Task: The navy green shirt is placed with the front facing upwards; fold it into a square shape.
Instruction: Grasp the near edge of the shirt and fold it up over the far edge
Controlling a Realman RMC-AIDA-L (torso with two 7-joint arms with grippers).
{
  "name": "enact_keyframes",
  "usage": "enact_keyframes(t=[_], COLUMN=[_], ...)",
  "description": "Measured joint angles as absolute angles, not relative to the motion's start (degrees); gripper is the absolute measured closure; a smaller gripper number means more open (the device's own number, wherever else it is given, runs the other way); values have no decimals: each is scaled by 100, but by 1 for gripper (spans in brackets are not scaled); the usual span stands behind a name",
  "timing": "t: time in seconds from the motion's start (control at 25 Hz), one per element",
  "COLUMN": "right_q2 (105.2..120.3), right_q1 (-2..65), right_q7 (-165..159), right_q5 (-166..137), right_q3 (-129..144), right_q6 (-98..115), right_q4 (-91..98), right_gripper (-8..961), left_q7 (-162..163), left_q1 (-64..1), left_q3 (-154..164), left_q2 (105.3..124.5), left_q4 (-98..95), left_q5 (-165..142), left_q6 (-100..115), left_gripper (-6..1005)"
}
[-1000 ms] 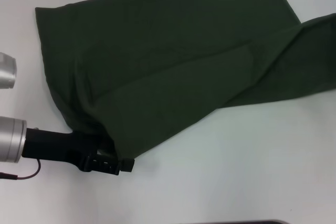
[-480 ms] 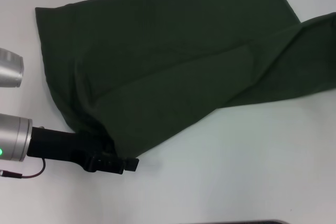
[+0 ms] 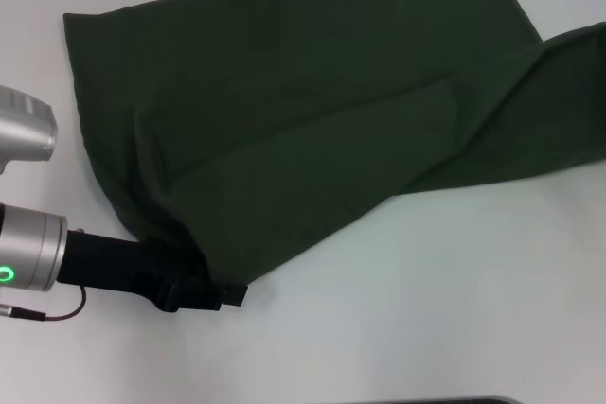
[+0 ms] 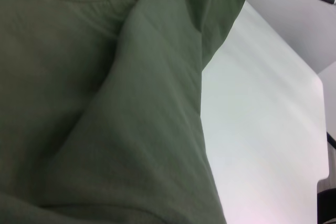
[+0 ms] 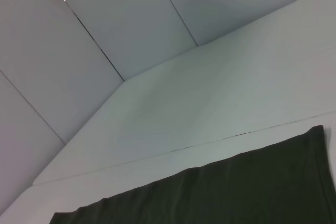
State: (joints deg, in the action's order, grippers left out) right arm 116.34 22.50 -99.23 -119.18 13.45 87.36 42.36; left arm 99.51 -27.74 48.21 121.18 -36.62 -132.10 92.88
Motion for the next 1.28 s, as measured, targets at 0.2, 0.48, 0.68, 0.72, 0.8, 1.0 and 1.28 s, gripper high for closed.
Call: enact_keyframes(t=[0.2,0.48,0.68,0.72,0.8,1.0,1.28], right_q2=[11635,11643,11645,11645,11645,11646,11650], right_q1=[2250,2239,2218,2214,2206,2166,1953], right_q7=[-9922,-9916,-9914,-9914,-9913,-9848,-9707], right_q5=[-11914,-11902,-11900,-11900,-11900,-11900,-11743], right_q3=[1344,1344,1345,1345,1344,1344,1344], right_q6=[8736,8736,8736,8736,8736,8748,8800], right_q4=[4236,4236,4236,4236,4236,4235,4222], right_gripper=[930,931,931,931,931,931,930], left_q7=[9951,9952,9952,9952,9948,9890,9516], left_q1=[-2784,-2809,-2818,-2819,-2824,-2839,-2829], left_q3=[4859,4860,4862,4864,4870,4845,3854], left_q2=[12142,12143,12138,12133,12108,11958,11561], left_q4=[-3648,-3605,-3594,-3593,-3570,-3558,-3550], left_q5=[-13213,-13220,-13220,-13220,-13220,-13193,-13071], left_q6=[9204,9184,9186,9191,9237,9732,10604], left_gripper=[502,741,925,960,996,993,990])
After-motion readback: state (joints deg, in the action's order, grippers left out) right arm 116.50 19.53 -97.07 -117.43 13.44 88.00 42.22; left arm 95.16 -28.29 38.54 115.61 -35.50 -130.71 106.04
